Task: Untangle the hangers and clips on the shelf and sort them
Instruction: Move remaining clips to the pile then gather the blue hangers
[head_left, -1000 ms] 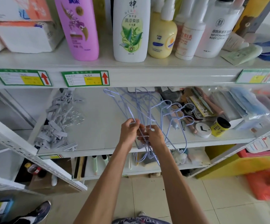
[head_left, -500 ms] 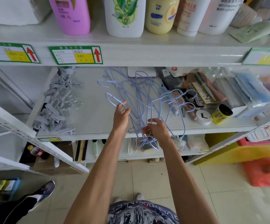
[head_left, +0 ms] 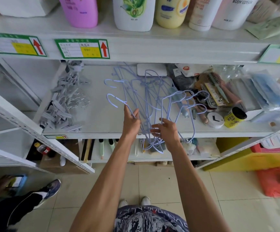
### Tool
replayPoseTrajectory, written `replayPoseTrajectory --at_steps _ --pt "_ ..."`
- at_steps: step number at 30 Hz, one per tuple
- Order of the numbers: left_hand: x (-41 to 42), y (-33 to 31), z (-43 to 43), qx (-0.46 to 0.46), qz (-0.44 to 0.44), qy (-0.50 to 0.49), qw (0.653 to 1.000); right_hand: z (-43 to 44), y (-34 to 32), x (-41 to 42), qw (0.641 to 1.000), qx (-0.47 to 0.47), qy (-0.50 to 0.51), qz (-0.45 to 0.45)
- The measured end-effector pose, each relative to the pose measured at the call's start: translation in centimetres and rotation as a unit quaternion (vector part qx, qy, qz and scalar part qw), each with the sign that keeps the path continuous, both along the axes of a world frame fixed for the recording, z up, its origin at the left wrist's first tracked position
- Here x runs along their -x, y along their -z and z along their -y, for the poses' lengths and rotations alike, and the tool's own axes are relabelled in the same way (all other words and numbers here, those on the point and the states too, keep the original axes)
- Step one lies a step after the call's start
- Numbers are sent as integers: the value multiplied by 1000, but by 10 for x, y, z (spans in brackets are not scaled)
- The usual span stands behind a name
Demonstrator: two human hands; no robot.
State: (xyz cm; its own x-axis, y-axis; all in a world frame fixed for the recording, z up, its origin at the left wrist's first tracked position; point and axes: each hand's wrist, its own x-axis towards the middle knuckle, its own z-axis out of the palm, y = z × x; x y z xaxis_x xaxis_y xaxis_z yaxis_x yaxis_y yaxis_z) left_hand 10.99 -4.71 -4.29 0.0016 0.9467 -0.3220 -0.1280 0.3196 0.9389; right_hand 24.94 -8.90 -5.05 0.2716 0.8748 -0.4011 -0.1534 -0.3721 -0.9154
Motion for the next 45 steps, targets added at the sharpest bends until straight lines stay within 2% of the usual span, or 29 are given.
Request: replayPoseTrajectory --at_steps 3,5,11,22,27,32,37,41,45 --pt "-1 -4 3 20 175 -15 984 7 -3 0 1000 -9 10 -10" --pt "-4 -5 6 18 227 -9 974 10 -2 -1 1000 -7 11 7" --pt "-7 -8 11 -11 251 -26 968 11 9 -8 997 40 4 72" --pt "5 -51 -7 -143 253 -12 957 17 5 -20 993 83 83 11" --pt "4 -59 -8 -142 178 10 974 14 3 -21 991 78 111 -5" --pt "3 -25 -2 -75 64 8 995 17 4 -22 990 66 124 6" --pt "4 11 -6 -23 -45 7 999 14 8 -20 985 59 161 24" --pt "6 28 -12 10 -134 46 990 8 11 -22 983 97 141 71" --pt "10 48 -25 -13 -296 86 951 -4 10 -24 965 140 28 222"
